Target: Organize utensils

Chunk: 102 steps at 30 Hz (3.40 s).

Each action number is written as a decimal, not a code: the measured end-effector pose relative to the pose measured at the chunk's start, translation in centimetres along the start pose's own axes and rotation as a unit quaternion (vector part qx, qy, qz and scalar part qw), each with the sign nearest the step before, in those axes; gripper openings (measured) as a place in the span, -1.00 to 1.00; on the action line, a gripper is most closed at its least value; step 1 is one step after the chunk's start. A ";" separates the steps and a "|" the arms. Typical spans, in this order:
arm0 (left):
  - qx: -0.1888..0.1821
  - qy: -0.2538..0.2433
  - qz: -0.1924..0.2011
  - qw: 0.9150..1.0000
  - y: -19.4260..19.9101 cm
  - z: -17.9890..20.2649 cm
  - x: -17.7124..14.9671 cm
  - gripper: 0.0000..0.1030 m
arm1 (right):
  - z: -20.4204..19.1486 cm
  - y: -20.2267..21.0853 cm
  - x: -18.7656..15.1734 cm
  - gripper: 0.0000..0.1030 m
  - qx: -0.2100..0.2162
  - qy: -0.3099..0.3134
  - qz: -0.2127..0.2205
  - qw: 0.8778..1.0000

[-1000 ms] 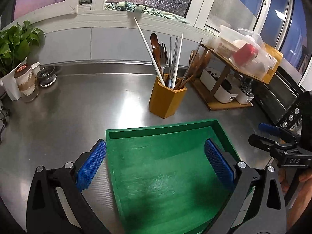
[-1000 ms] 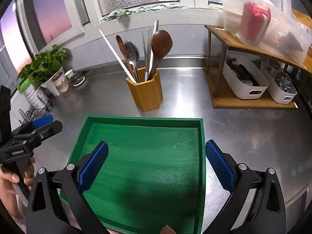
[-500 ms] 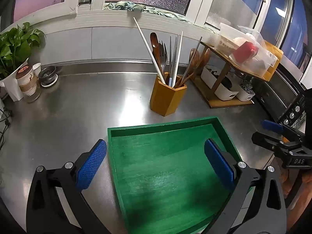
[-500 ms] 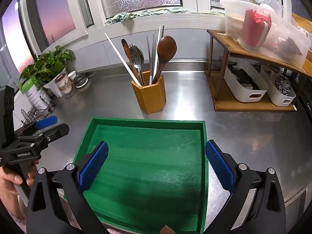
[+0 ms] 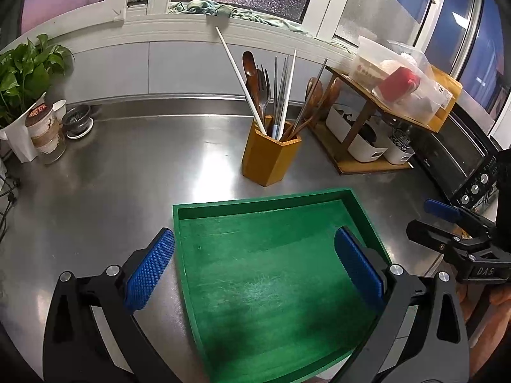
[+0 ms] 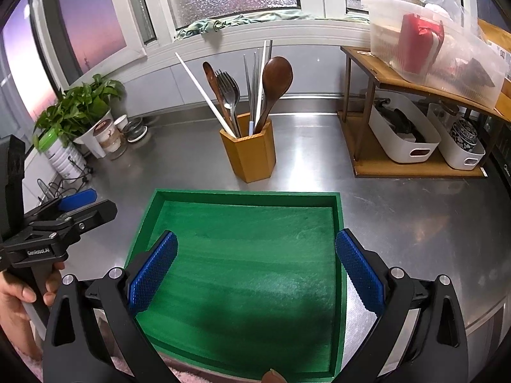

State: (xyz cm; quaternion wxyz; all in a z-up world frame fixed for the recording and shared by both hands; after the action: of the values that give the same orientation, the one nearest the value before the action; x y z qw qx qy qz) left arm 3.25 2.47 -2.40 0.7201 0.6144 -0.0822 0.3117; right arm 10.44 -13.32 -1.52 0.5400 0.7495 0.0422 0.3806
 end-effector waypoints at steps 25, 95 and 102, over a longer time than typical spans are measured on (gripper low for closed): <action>0.000 -0.003 0.000 1.000 0.1 0.3 0.0 0.84 | -0.2 0.1 -0.2 0.93 0.003 -0.005 -0.001 1.000; 0.003 0.002 -0.010 1.000 -0.1 0.1 0.3 0.84 | -0.1 0.0 0.3 0.93 0.006 -0.008 -0.006 1.000; 0.004 0.001 -0.010 1.000 0.0 0.2 0.3 0.84 | -0.1 0.0 0.3 0.93 0.005 -0.008 -0.006 1.000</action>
State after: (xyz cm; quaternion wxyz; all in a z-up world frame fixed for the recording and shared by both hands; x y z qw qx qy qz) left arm 3.59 2.43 -2.22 0.7208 0.6177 -0.0738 0.3057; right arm 10.61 -13.12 -1.30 0.5387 0.7551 0.0440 0.3711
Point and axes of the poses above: each gripper's, at about its wrist camera, not at the fingertips, and y roughly against the way its jaws point, z to its right, x to its top, the point moved 7 cm from there along -y, roughly the way its jaws point, and after that the axes turned 11 degrees about -z, right-handed, at the moved point
